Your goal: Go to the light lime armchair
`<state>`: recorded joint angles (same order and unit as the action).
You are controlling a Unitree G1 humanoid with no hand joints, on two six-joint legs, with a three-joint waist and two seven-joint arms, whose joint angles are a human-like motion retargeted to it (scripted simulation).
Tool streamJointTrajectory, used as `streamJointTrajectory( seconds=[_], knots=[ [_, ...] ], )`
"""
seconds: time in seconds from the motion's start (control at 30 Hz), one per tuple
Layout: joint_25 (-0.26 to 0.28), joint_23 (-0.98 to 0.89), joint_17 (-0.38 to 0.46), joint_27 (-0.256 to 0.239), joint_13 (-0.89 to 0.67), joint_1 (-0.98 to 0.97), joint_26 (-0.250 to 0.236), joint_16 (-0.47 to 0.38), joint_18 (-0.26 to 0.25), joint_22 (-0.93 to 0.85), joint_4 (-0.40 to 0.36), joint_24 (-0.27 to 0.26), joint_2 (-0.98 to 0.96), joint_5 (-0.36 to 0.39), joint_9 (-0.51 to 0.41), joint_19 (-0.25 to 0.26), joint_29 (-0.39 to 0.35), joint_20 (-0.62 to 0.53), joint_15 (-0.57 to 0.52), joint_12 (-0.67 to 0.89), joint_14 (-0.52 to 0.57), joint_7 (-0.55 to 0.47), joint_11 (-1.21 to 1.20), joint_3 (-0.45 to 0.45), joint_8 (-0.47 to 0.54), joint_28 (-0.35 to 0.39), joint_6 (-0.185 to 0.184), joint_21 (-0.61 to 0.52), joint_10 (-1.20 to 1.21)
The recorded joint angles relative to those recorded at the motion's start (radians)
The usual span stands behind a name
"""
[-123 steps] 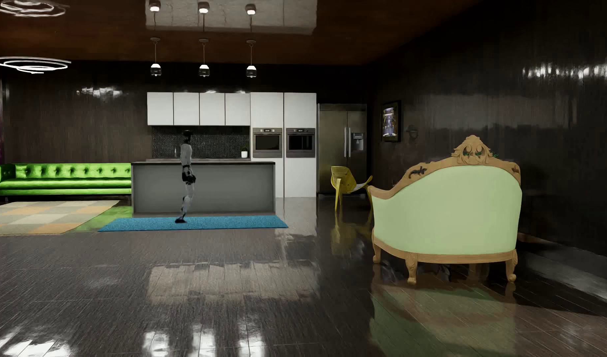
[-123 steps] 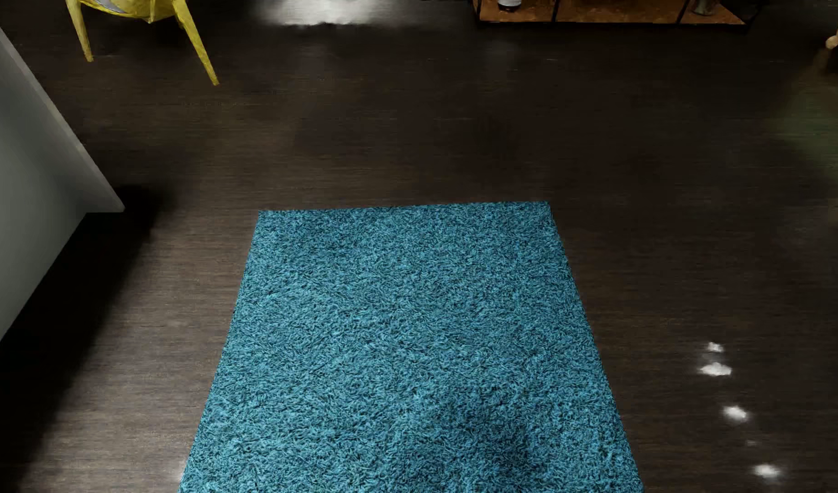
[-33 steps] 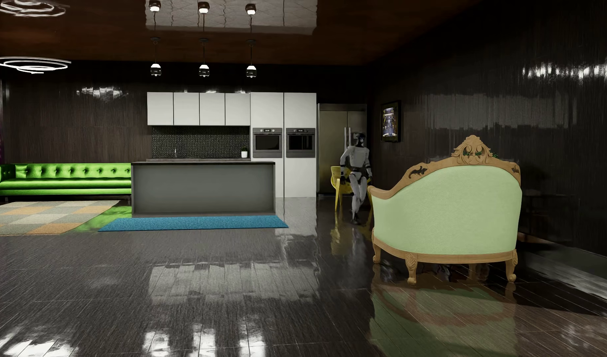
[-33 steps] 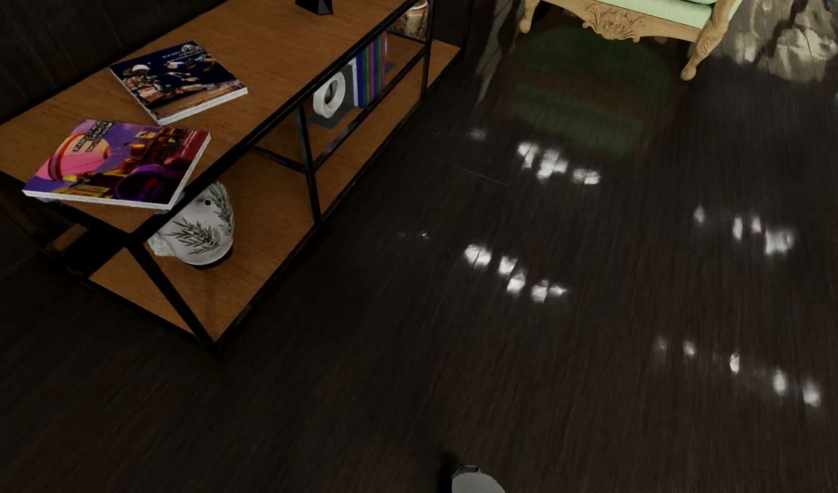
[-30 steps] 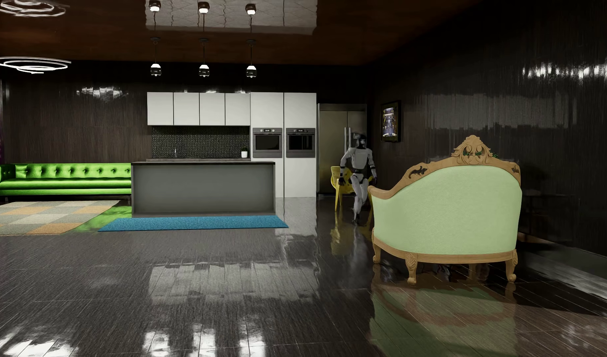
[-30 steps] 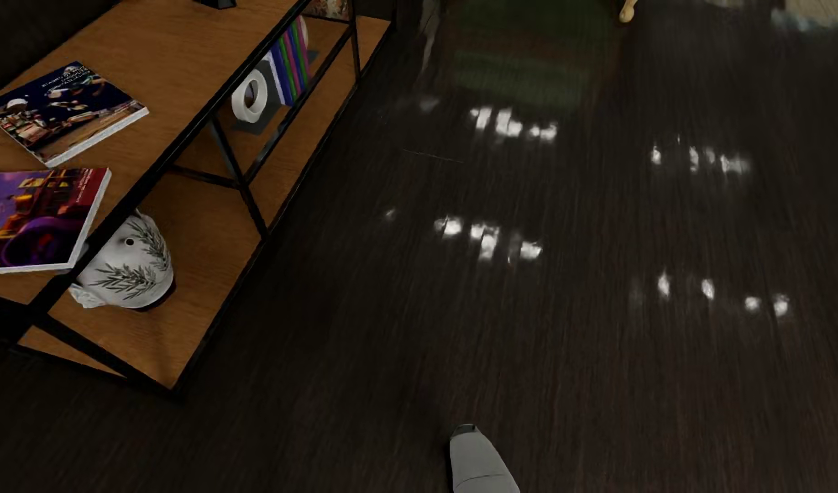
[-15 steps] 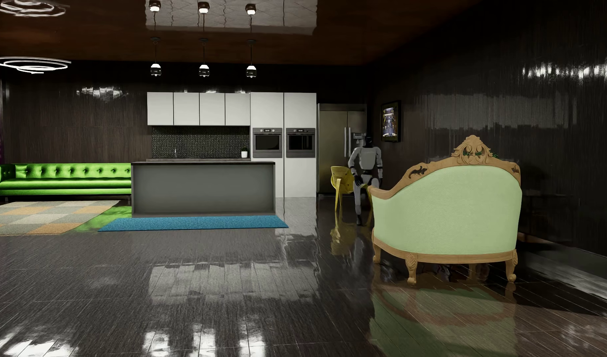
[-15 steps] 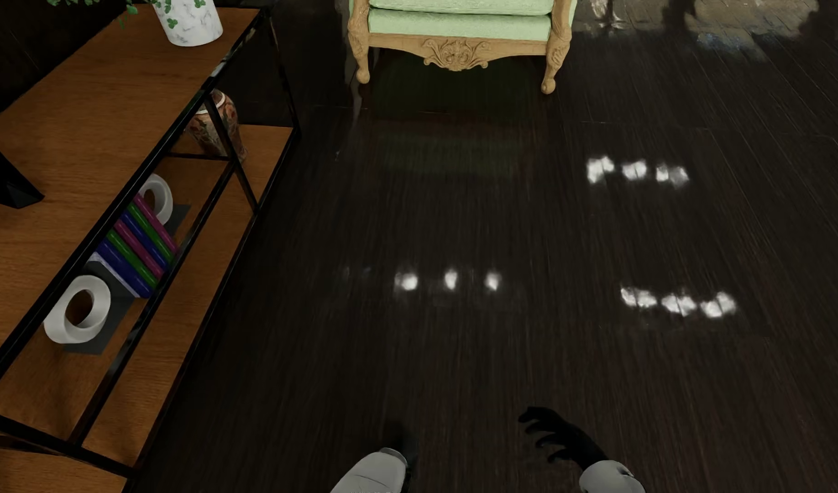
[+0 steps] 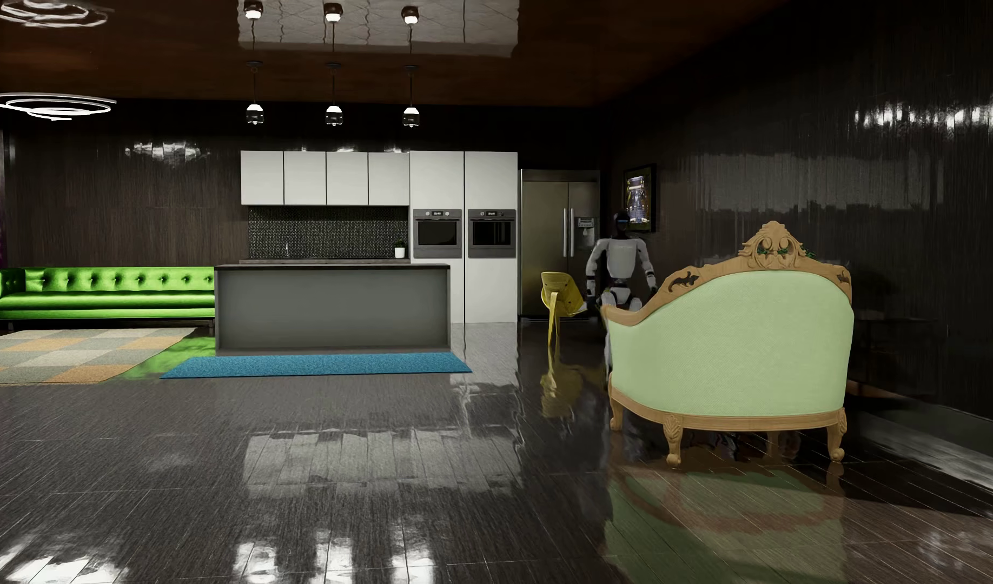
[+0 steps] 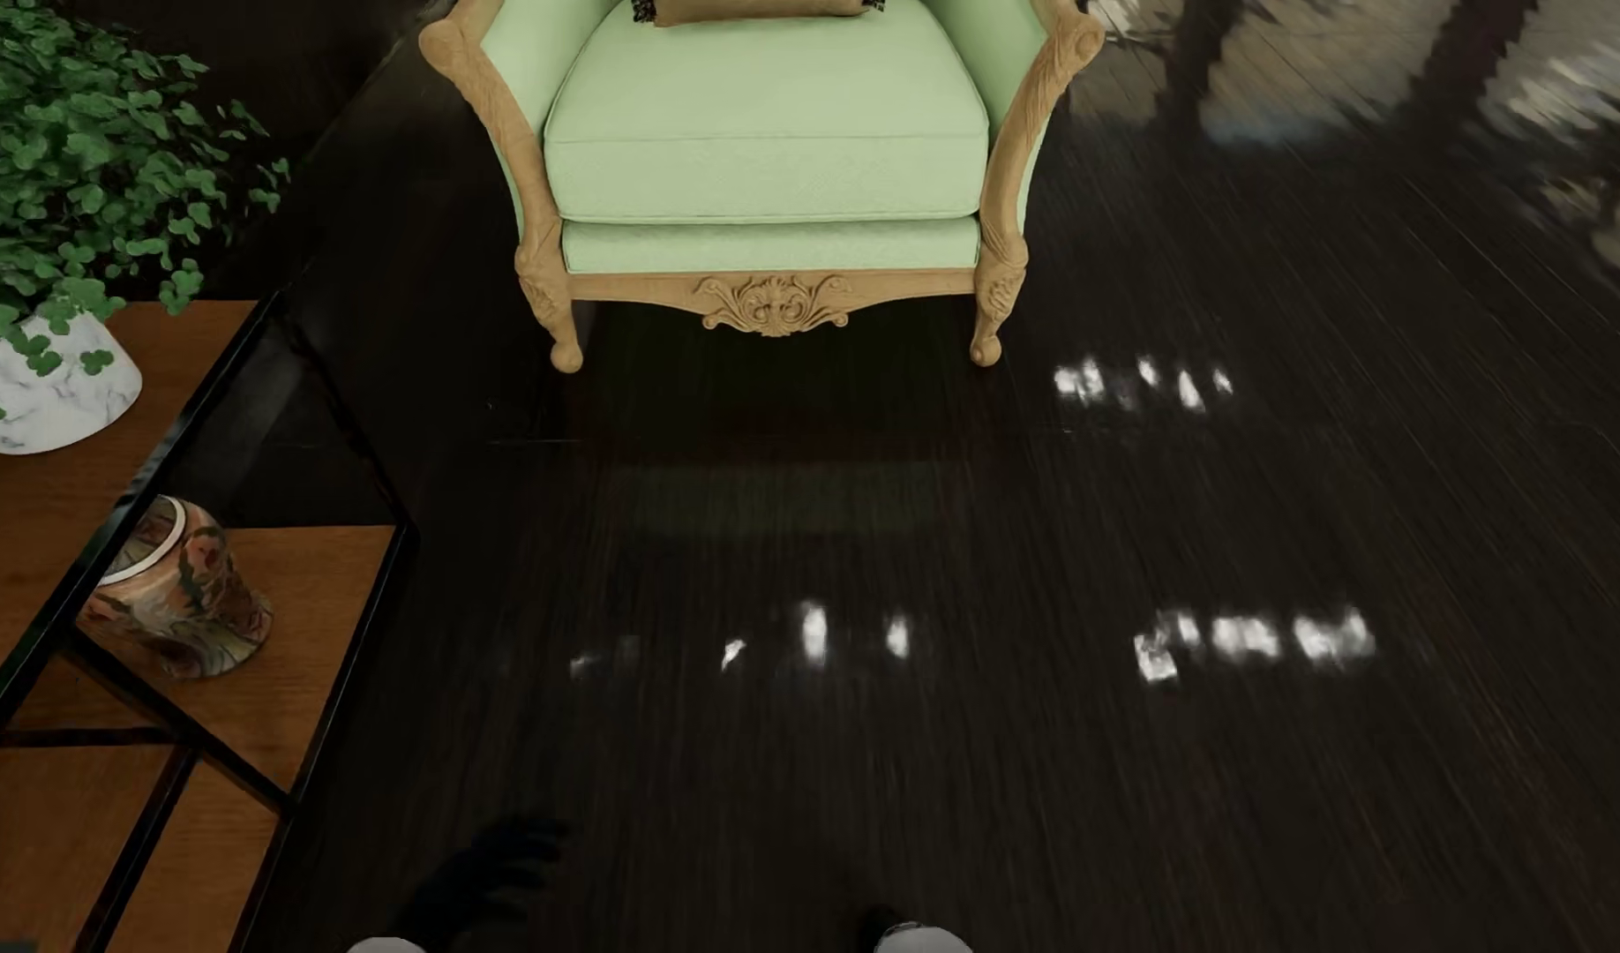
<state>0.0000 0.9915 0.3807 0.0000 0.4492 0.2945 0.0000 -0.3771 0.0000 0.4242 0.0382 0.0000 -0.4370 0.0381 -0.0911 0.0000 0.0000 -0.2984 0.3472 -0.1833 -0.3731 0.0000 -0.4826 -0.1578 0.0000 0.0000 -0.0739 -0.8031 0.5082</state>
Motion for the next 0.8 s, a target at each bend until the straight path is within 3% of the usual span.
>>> streamJointTrajectory(
  seconds=[0.03, 0.07, 0.1, 0.13, 0.17, 0.2, 0.23, 0.27, 0.33, 0.4, 0.47, 0.5, 0.53, 0.57, 0.6, 0.67, 0.73, 0.77, 0.8],
  knots=[
    [0.0, 0.011, -0.002, 0.0, 0.02, 0.032, 0.0, -0.001, 0.0, -0.002, 0.021, 0.0, -0.024, 0.004, -0.004, 0.0, 0.0, 0.02, 0.005, 0.01, 0.003, 0.0, 0.006, -0.036, 0.0, 0.0, -0.001, -0.022, 0.023],
    [0.0, 0.027, -0.002, 0.0, 0.033, 0.077, 0.0, 0.009, 0.0, 0.03, 0.046, 0.0, -0.044, 0.022, -0.009, 0.0, 0.0, 0.04, -0.175, 0.007, 0.05, 0.0, -0.014, -0.056, 0.0, 0.0, -0.012, -0.039, 0.05],
    [0.0, 0.04, -0.007, 0.0, 0.037, 0.073, 0.0, 0.022, 0.0, 0.07, 0.062, 0.0, -0.081, 0.052, 0.01, 0.0, 0.0, 0.052, -0.437, -0.009, 0.175, 0.0, -0.058, -0.049, 0.0, 0.0, -0.026, -0.051, 0.112],
    [0.0, 0.057, -0.007, 0.0, 0.026, 0.03, 0.0, 0.047, 0.0, 0.154, 0.11, 0.0, -0.086, 0.099, 0.015, 0.0, 0.0, 0.037, -0.568, -0.029, 0.374, 0.0, -0.141, -0.032, 0.0, 0.0, -0.06, -0.078, 0.272],
    [0.0, 0.055, -0.004, 0.0, 0.008, -0.015, 0.0, 0.065, 0.0, 0.253, 0.125, 0.0, -0.031, 0.13, 0.003, 0.0, 0.0, 0.008, -0.566, -0.052, 0.541, 0.0, -0.198, -0.007, 0.0, 0.0, -0.066, -0.071, 0.443],
    [0.0, 0.037, -0.016, 0.0, -0.031, -0.133, 0.0, 0.056, 0.0, 0.335, 0.124, 0.0, 0.029, 0.156, -0.007, 0.0, 0.0, -0.044, -0.541, -0.065, 0.528, 0.0, -0.205, 0.017, 0.0, 0.0, -0.054, -0.055, 0.656],
    [0.0, -0.014, -0.003, 0.0, -0.061, -0.233, 0.0, 0.068, 0.0, 0.42, 0.139, 0.0, 0.127, 0.178, -0.029, 0.0, 0.0, -0.105, -0.49, -0.059, 0.368, 0.0, -0.178, 0.063, 0.0, 0.0, -0.058, -0.022, 0.826],
    [0.0, -0.057, -0.004, 0.0, -0.098, -0.319, 0.0, 0.064, 0.0, 0.484, 0.125, 0.0, 0.22, 0.178, -0.031, 0.0, 0.0, -0.141, -0.437, -0.08, 0.215, 0.0, -0.155, 0.142, 0.0, 0.0, -0.033, 0.011, 0.905],
    [0.0, -0.167, 0.014, 0.0, -0.189, -0.476, 0.0, 0.055, 0.0, 0.55, 0.105, 0.0, 0.395, 0.154, -0.025, 0.0, 0.0, -0.182, -0.316, -0.156, 0.113, 0.0, -0.082, 0.271, 0.0, 0.0, 0.003, 0.079, 0.828],
    [0.0, -0.286, 0.034, 0.0, -0.268, -0.56, 0.0, 0.035, 0.0, 0.57, 0.097, 0.0, 0.553, 0.11, -0.013, 0.0, 0.0, -0.203, -0.187, -0.242, 0.151, 0.0, -0.009, 0.366, 0.0, 0.0, 0.028, 0.198, 0.501],
    [0.0, -0.359, 0.041, 0.0, -0.352, -0.615, 0.0, 0.021, 0.0, 0.571, 0.118, 0.0, 0.676, 0.105, 0.011, 0.0, 0.0, -0.206, -0.058, -0.295, 0.354, 0.0, 0.052, 0.418, 0.0, 0.0, 0.018, 0.335, 0.113],
    [0.0, -0.392, 0.046, 0.0, -0.39, -0.638, 0.0, 0.017, 0.0, 0.571, 0.123, 0.0, 0.705, 0.089, 0.028, 0.0, 0.0, -0.21, -0.02, -0.306, 0.7, 0.0, 0.051, 0.44, 0.0, 0.0, 0.019, 0.387, 0.049],
    [0.0, -0.429, 0.053, 0.0, -0.417, -0.663, 0.0, 0.019, 0.0, 0.585, 0.126, 0.0, 0.712, 0.069, 0.038, 0.0, 0.0, -0.212, -0.007, -0.307, 0.905, 0.0, 0.033, 0.469, 0.0, 0.0, 0.02, 0.432, -0.393],
    [0.0, -0.432, 0.053, 0.0, -0.432, -0.711, 0.0, 0.028, 0.0, 0.603, 0.123, 0.0, 0.755, 0.07, 0.049, 0.0, 0.0, -0.176, -0.02, -0.316, 0.905, 0.0, 0.025, 0.466, 0.0, 0.0, 0.016, 0.437, -0.01],
    [0.0, -0.45, 0.052, 0.0, -0.417, -0.717, 0.0, 0.036, 0.0, 0.615, 0.1, 0.0, 0.778, 0.037, 0.049, 0.0, 0.0, -0.161, -0.062, -0.313, 0.639, 0.0, -0.021, 0.486, 0.0, 0.0, 0.023, 0.457, 0.064],
    [0.0, -0.437, 0.016, 0.0, -0.335, -0.709, 0.0, 0.042, 0.0, 0.642, 0.005, 0.0, 0.744, -0.015, 0.076, 0.0, 0.0, -0.15, -0.278, -0.322, 0.352, 0.0, -0.265, 0.467, 0.0, 0.0, 0.039, 0.49, 0.185],
    [0.0, -0.305, -0.04, 0.0, -0.289, -0.55, 0.0, 0.048, 0.0, 0.596, -0.012, 0.0, 0.616, -0.054, 0.03, 0.0, 0.0, -0.117, -0.455, -0.291, 0.214, 0.0, -0.674, 0.447, 0.0, 0.0, 0.056, 0.459, 0.266],
    [0.0, -0.205, -0.051, 0.0, -0.297, -0.498, 0.0, 0.05, 0.0, 0.605, -0.024, 0.0, 0.525, -0.043, 0.014, 0.0, 0.0, -0.1, -0.456, -0.246, 0.182, 0.0, -0.852, 0.418, 0.0, 0.0, 0.05, 0.391, 0.261],
    [0.0, -0.157, -0.025, 0.0, -0.298, -0.454, 0.0, 0.042, 0.0, 0.521, -0.051, 0.0, 0.442, -0.054, 0.0, 0.0, 0.0, -0.112, -0.46, -0.199, 0.182, 0.0, -0.933, 0.351, 0.0, 0.0, 0.045, 0.216, 0.225]
  ],
)
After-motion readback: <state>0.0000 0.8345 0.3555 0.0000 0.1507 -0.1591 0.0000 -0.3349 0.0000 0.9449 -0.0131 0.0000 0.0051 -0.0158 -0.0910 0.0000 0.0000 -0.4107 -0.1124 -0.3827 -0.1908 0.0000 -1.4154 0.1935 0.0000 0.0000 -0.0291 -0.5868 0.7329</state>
